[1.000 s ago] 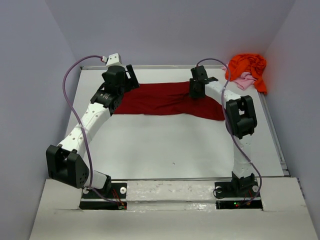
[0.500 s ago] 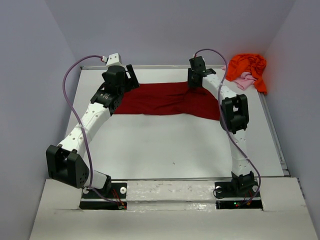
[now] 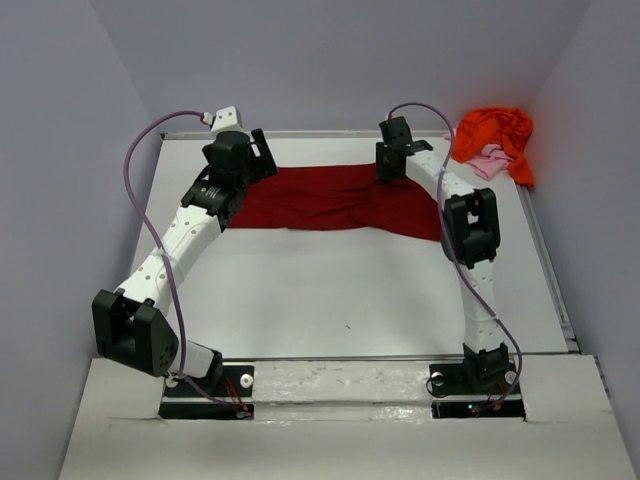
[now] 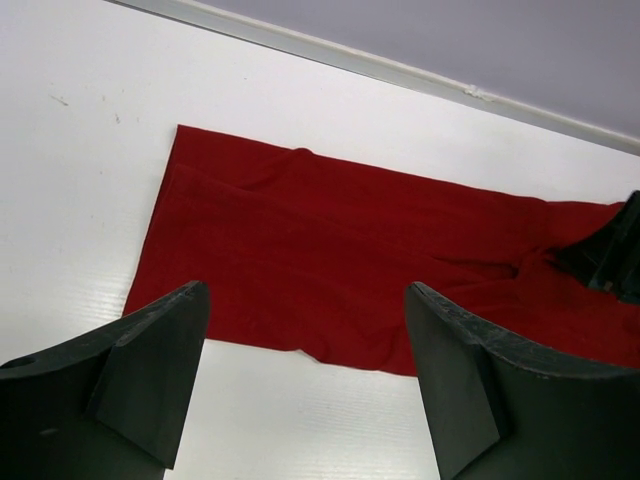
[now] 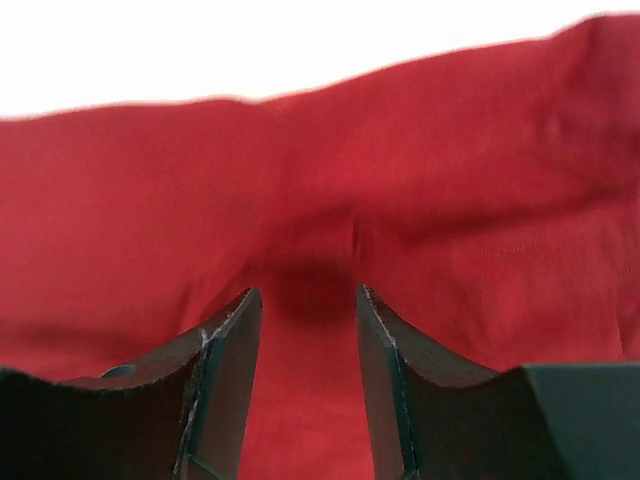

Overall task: Fold and stack the t-shirts
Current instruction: Fold the tshirt

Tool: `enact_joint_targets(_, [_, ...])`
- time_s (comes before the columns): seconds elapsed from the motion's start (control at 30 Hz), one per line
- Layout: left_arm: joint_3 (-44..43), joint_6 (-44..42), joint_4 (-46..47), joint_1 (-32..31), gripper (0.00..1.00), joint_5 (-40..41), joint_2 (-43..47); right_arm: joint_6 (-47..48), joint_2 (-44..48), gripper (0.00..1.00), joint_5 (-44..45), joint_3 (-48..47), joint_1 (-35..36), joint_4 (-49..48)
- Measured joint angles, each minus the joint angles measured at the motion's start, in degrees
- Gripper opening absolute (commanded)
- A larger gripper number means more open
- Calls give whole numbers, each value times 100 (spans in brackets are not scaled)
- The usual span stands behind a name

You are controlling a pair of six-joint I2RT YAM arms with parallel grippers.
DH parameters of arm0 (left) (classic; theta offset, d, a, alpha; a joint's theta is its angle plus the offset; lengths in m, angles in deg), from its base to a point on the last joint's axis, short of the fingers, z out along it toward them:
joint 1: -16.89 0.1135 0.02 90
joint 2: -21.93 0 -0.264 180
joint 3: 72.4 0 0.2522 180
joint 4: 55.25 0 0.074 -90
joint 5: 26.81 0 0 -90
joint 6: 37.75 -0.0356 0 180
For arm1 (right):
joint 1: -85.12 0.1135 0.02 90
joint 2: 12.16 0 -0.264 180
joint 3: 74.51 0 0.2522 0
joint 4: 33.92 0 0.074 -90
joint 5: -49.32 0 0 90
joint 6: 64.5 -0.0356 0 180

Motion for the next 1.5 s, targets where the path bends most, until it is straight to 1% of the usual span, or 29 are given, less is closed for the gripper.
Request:
enact_joint_targets(0.17, [59, 2, 22, 0, 88, 138, 17, -55, 1294, 51, -560, 1163, 2, -181])
enact_joint_targets(0.23, [81, 2, 24, 0, 88, 168, 28, -101, 1639, 51, -960, 1276, 37, -321])
enact_joint_targets(0.3, [85, 9, 24, 0, 88, 201, 33, -138, 1685, 51, -1307, 1152, 85, -522])
enact_joint_targets(0.4, [87, 28, 31, 0, 89, 282, 42, -133, 1373, 52, -1665, 800, 282, -612])
enact_joint_targets(0.53, [181, 52, 52, 0, 89, 435, 184, -149, 584, 52, -2175, 249, 761, -664])
enact_joint_targets(0.73, [428, 133, 166, 2, 89, 798, 697, -350, -649, 52, -3383, -756, 1429, -675])
enact_joint_targets(0.83, [428, 136, 256, 4, 89, 903, 798, -522, -782, 52, -3971, -846, 1519, -857])
enact_joint_targets(0.93, [428, 151, 293, 44, 89, 916, 789, -769, -787, 52, -4586, -855, 1513, -1246])
enact_joint_targets(1.03, [428, 177, 291, 107, 89, 870, 758, -1143, -787, 52, -5176, -813, 1510, -1965])
enact_joint_targets(1.17, [428, 188, 293, 197, 89, 817, 750, -1580, -920, 52, -5731, -870, 1532, -2761])
enact_joint_targets(1.3, [428, 197, 295, 219, 89, 791, 748, -1851, -1318, 52, -5932, -1106, 1628, -3139])
enact_joint_targets(1.5, [428, 197, 295, 219, 89, 767, 748, -2090, -1880, 52, -5949, -1064, 1740, -3156])
